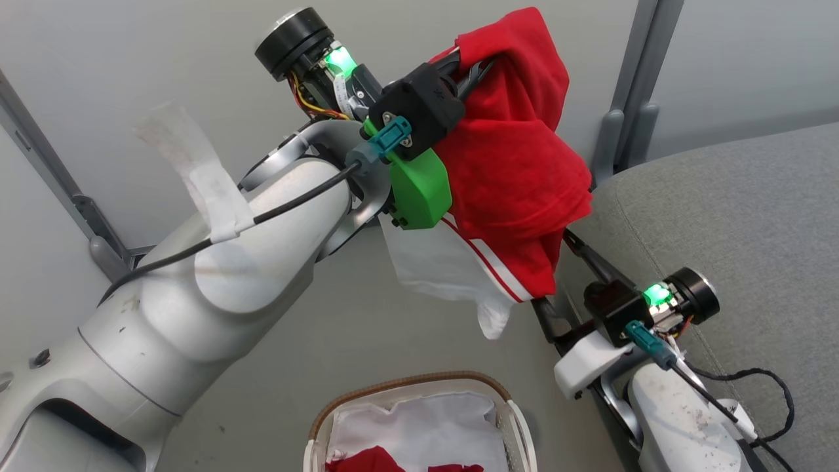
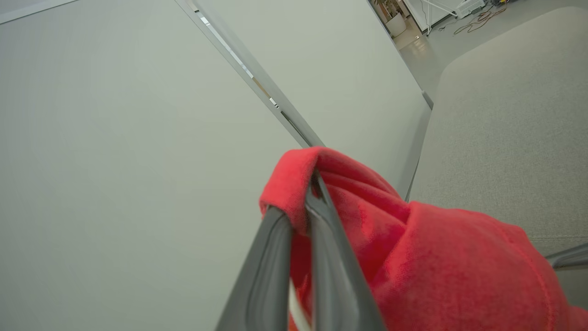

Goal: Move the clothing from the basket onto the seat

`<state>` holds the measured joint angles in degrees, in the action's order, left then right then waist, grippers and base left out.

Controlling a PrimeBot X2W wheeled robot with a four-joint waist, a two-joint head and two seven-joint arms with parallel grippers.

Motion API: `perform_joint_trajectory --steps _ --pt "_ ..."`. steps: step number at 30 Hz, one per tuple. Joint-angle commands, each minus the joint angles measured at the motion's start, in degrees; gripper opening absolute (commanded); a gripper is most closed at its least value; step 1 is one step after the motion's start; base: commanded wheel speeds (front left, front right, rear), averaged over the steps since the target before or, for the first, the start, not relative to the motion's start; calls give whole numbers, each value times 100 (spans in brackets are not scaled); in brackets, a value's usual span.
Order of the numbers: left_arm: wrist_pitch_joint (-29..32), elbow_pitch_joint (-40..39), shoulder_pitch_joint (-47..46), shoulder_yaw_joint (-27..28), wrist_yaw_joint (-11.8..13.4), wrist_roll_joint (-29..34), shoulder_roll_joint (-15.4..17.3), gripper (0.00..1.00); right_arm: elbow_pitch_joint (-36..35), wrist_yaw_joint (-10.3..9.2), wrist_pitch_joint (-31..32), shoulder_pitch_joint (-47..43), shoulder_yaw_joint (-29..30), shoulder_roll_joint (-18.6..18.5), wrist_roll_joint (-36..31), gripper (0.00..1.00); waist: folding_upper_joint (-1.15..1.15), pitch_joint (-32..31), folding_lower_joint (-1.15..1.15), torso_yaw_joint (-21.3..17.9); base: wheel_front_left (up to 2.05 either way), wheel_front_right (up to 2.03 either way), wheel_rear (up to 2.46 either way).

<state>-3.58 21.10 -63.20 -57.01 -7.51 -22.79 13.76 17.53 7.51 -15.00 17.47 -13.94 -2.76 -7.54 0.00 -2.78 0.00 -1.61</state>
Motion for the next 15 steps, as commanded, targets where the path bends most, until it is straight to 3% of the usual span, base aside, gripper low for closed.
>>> perform_joint_trajectory --steps 1,6,8,9,11,15 --pt "-5 -6 20 -20 9 -52 9 0 1 -5 -28 125 1 -24 62 100 0 2 0 18 0 0 0" --pt "-22 -44 171 -135 9 -91 -10 0 141 -5 -28 387 -21 -21 166 100 0 -9 0 70 0 0 0" --pt "-40 -51 214 -165 9 -123 -16 0 247 -5 -28 470 -39 -22 230 45 0 -15 0 90 0 0 0" --pt "-42 -48 234 -175 9 -138 -16 0 296 -5 -28 505 -42 -23 267 34 0 -16 0 96 0 0 0" --pt "-58 -17 309 -199 15 -168 -8 0 406 -5 -28 567 -102 -20 339 0 0 -21 0 106 0 0 0" --pt "-109 73 465 -216 54 -248 8 0 537 -5 -28 649 -138 -21 399 0 0 -14 0 109 0 0 0"
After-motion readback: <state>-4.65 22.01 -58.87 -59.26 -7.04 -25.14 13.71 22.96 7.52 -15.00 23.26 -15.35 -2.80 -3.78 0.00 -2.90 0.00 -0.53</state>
